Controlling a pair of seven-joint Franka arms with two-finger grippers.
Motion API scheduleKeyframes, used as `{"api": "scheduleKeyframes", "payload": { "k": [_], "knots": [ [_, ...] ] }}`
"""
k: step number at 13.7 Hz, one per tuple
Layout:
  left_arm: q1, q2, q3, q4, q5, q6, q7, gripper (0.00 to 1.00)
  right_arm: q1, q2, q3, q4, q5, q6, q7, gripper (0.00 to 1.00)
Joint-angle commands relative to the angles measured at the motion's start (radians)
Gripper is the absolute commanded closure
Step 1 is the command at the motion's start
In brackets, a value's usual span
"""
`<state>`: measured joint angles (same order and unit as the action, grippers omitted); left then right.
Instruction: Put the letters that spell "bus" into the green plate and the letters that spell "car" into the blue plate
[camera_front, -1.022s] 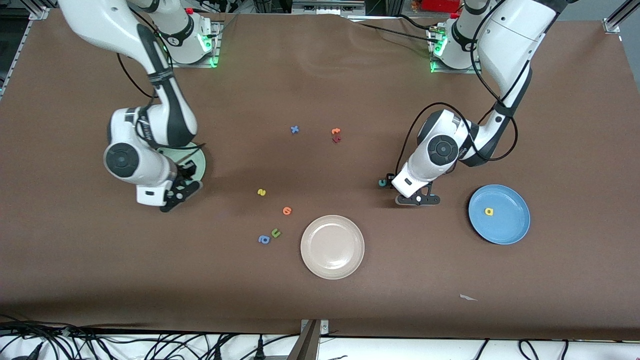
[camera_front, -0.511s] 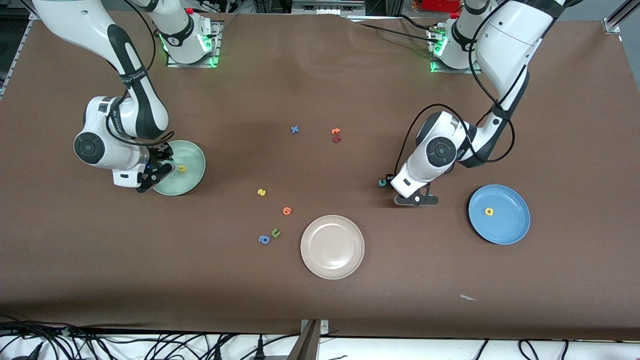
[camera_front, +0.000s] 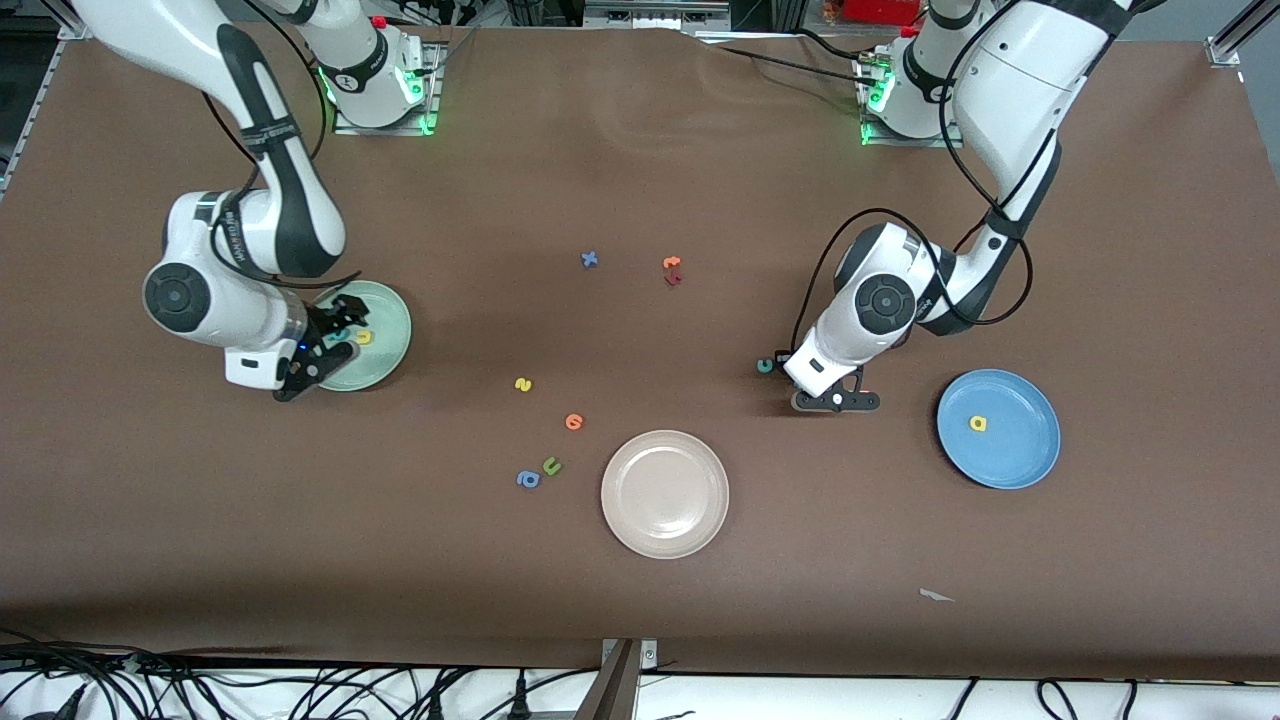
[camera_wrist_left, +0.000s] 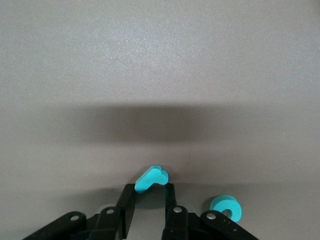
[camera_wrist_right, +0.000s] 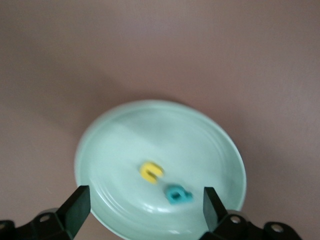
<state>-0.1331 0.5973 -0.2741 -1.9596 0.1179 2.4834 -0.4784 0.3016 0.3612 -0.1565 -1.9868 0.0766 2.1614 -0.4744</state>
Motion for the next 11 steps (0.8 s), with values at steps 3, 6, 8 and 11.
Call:
{"api": "scheduleKeyframes", "payload": {
  "k": [3, 6, 8, 11],
  "knots": [
    [-0.005, 0.022, 0.003, 0.008, 0.043, 0.026, -0.022, 0.68, 0.181, 0.137, 0.021, 0.212, 0.011, -0.023, 0.507, 0.01],
    [-0.003, 0.033, 0.006, 0.034, 0.082, 0.026, -0.026, 0.64, 0.247, 0.208, 0.021, 0.278, 0.011, 0.017, 0.866, 0.01],
    [-0.005, 0.041, 0.006, 0.044, 0.082, 0.026, -0.028, 0.64, 0.266, 0.248, 0.028, 0.284, 0.012, 0.098, 1.038, 0.05],
    [-0.005, 0.048, 0.006, 0.051, 0.082, 0.026, -0.031, 0.66, 0.283, 0.298, 0.051, 0.283, 0.040, 0.187, 1.144, 0.24]
  ]
}}
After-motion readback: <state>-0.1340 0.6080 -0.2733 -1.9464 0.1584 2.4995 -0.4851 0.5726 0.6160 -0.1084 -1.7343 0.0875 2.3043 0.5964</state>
